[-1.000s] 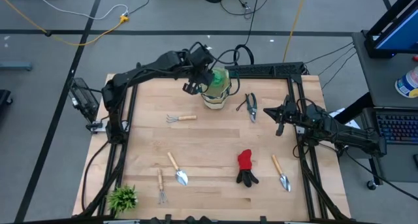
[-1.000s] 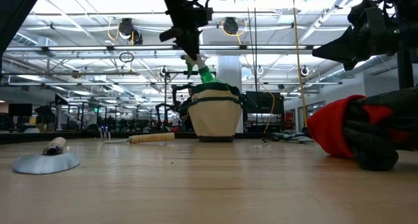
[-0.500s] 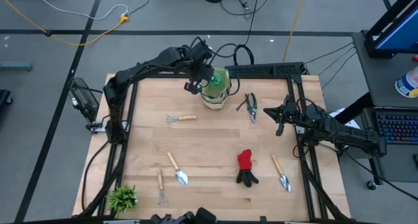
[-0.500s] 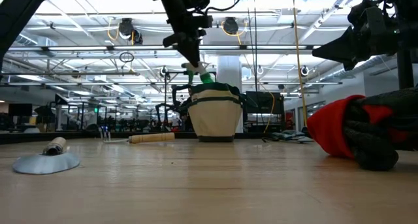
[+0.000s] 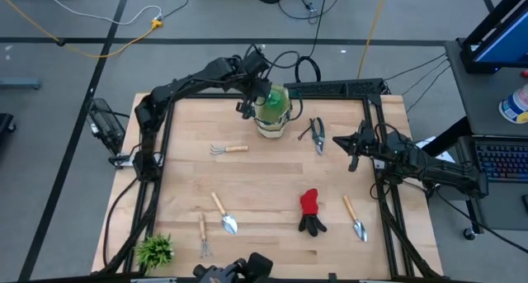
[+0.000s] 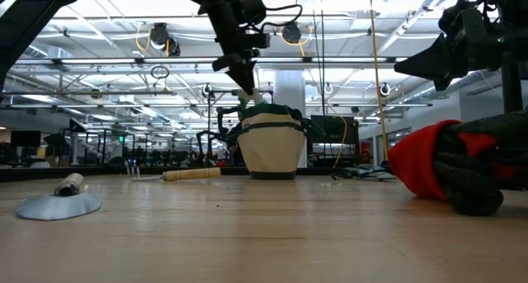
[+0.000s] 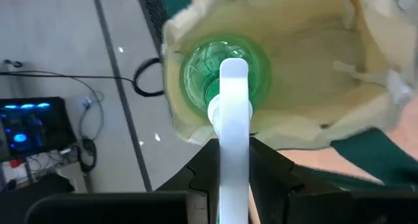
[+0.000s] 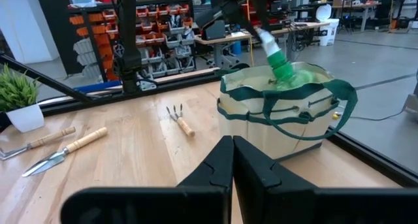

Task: Pick & Place Garden tools in Gardening bag
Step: Put the spray bottle into the gardening bag

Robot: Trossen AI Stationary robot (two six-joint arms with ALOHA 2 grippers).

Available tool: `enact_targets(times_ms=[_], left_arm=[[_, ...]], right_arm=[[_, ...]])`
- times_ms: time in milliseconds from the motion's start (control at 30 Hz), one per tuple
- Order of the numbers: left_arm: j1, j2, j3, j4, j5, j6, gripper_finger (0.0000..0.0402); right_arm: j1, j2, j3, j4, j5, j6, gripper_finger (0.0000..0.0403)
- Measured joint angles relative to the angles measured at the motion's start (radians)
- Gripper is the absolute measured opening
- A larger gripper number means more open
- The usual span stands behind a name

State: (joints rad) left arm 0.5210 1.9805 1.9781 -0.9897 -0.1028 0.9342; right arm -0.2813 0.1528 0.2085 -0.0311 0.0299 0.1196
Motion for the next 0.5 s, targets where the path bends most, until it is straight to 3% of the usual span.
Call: enact_targets(times_ms=[500], left_arm=[[0.005,0.0,0.0,0.079,-0.011,0.003,0.0072]], right_arm=[[0.0,0.003,0.0,0.001,0.0,0.0,0.0]])
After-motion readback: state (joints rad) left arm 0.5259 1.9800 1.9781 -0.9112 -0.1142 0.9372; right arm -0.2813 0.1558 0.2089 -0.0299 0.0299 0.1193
